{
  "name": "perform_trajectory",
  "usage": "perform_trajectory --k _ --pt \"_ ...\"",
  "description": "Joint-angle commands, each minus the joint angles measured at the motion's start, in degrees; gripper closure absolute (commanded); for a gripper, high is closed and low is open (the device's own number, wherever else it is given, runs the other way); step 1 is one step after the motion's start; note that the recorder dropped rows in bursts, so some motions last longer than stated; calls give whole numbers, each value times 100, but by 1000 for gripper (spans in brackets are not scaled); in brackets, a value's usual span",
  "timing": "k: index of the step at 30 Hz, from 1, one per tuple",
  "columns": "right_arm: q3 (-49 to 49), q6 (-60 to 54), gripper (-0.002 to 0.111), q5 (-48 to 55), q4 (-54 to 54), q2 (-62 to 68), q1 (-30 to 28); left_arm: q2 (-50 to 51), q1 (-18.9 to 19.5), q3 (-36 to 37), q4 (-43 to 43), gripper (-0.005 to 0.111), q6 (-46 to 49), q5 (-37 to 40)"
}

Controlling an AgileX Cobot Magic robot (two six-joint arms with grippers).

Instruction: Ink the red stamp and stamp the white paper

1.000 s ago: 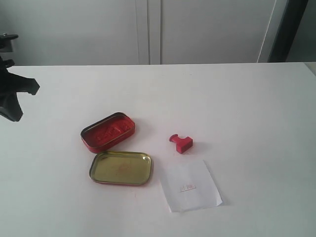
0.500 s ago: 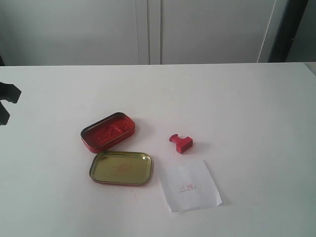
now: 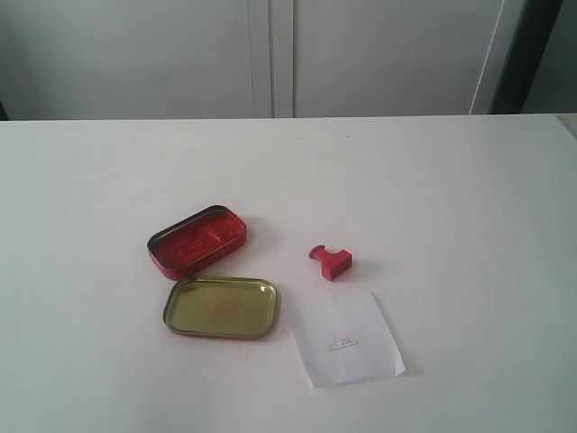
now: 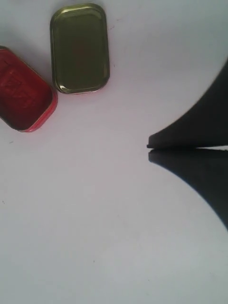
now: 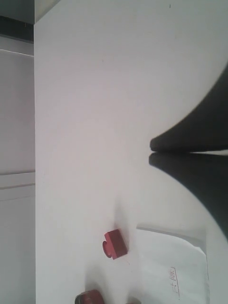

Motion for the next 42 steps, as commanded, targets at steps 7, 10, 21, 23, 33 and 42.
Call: perform_trajectory --k 7,10,21,23,33,42 --pt "33 -9 108 -81 7 -28 -32 -453 10 136 -65 107 13 38" --pt "33 -9 108 -81 7 -28 -32 -453 10 136 -65 107 13 38" --pt "33 -9 108 -81 7 -28 -32 -453 10 136 -65 107 13 38" --pt "33 -9 108 -81 7 -28 -32 -453 10 136 -65 107 13 38" --pt "33 -9 108 -81 7 -28 -32 -1117 396 588 -46 107 -24 -273" --pt "33 -9 108 -81 7 -28 -32 -2376 406 2073 -57 107 -24 -1021"
